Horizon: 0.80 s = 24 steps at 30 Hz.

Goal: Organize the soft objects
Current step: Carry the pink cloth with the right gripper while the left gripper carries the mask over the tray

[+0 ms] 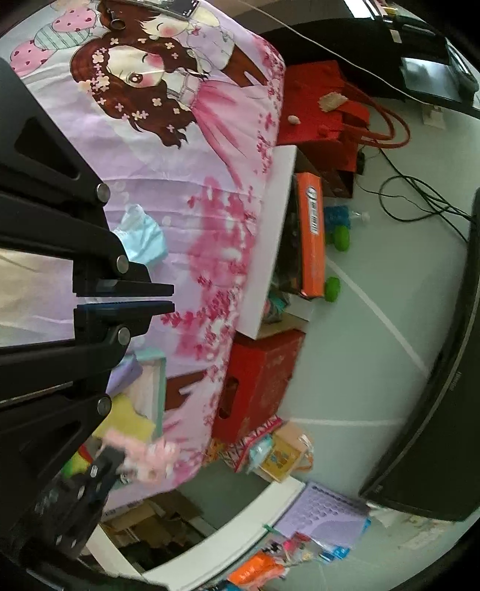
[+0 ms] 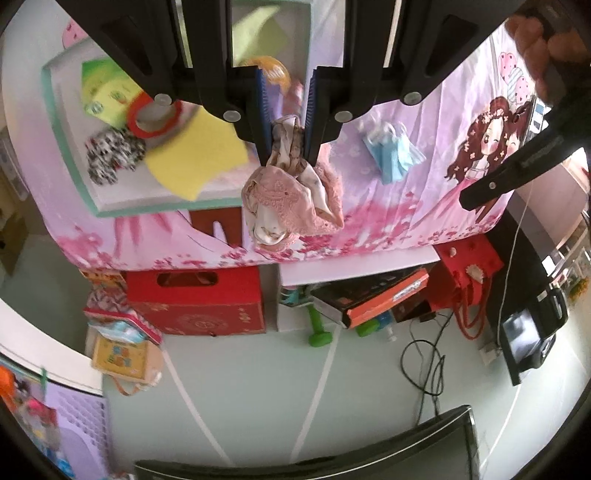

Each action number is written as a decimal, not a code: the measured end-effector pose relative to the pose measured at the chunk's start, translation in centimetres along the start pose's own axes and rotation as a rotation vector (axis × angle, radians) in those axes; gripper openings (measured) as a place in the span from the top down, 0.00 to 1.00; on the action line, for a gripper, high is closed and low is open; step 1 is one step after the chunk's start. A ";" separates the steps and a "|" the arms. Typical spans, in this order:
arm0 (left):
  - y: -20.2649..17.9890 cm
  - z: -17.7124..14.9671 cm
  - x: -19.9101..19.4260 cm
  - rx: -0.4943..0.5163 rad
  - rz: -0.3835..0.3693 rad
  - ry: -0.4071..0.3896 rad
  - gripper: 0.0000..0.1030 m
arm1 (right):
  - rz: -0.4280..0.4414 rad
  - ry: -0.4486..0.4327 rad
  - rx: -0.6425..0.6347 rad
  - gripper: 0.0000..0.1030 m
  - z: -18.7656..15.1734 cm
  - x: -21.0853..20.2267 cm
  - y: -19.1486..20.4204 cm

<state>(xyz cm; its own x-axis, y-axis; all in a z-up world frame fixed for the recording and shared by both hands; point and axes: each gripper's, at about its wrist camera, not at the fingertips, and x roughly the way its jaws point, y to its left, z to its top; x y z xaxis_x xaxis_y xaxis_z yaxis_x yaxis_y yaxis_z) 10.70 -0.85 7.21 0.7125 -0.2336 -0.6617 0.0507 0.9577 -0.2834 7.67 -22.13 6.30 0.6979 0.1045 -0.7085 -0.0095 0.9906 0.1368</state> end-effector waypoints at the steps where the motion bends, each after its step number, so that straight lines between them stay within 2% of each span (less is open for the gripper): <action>1: 0.4 -0.1 0.6 -0.015 0.001 0.021 0.99 | -0.008 0.006 0.004 0.83 -0.2 0.0 -0.3; 4: 1.7 -0.6 2.2 -0.062 0.004 0.074 0.99 | -0.039 0.039 0.031 0.83 -0.8 0.1 -1.5; 6: 2.1 -0.9 3.2 -0.068 0.038 0.104 0.99 | -0.047 0.057 0.055 0.83 -1.3 0.3 -2.5; 8: 2.5 -1.3 4.3 -0.072 0.060 0.131 0.93 | -0.066 0.067 0.062 0.83 -1.5 0.3 -3.2; 9: 2.6 -1.4 4.7 -0.076 0.063 0.140 0.87 | -0.076 0.068 0.062 0.83 -1.6 0.3 -3.3; 11: 2.7 -1.5 5.5 -0.086 0.066 0.153 0.52 | -0.098 0.070 0.069 0.83 -1.7 0.1 -4.0; 16: 2.1 -1.7 7.1 -0.059 0.105 0.170 0.50 | -0.105 0.068 0.088 0.83 -1.7 0.1 -4.8; 24: 1.8 -2.8 10.3 -0.011 0.208 0.284 0.47 | -0.106 0.078 0.086 0.83 -1.6 0.4 -5.1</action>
<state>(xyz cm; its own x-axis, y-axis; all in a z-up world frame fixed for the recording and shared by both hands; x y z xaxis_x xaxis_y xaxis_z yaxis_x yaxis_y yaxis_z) 16.20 -2.02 -2.09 0.4837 -0.0729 -0.8722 -0.0837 0.9881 -0.1290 6.80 -26.98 4.21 0.6342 0.0092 -0.7731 0.1254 0.9855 0.1146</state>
